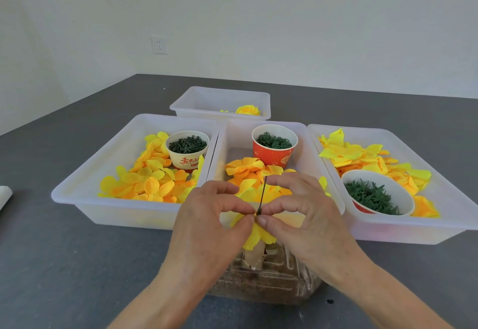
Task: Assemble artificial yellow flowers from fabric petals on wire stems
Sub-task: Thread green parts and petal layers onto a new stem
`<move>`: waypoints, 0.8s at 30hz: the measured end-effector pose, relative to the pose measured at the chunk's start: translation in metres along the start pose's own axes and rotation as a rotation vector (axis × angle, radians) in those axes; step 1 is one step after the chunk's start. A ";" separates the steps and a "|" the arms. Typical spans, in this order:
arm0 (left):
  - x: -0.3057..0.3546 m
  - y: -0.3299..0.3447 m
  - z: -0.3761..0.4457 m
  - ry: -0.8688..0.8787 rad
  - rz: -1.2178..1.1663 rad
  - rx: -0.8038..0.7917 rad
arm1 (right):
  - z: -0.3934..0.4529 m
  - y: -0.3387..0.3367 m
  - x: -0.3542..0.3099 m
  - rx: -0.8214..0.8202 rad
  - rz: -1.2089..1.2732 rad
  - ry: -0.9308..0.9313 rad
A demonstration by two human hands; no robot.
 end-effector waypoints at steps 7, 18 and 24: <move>0.008 0.004 0.000 0.107 0.169 -0.058 | 0.004 0.004 -0.006 -0.101 -0.073 -0.013; -0.031 -0.020 0.018 -0.245 -0.245 0.039 | 0.010 -0.015 -0.006 -0.072 0.044 0.074; -0.028 0.008 0.005 -0.314 -0.360 -0.151 | 0.006 -0.003 -0.007 -0.107 0.085 0.092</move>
Point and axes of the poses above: each hand's wrist, its own z-axis towards the middle knuckle, its own y-axis out of the palm, x = y × z, the point moved 9 cm from there along z, towards the middle knuckle, and after that the axes turned 8 degrees about x, right-handed, at the moved point
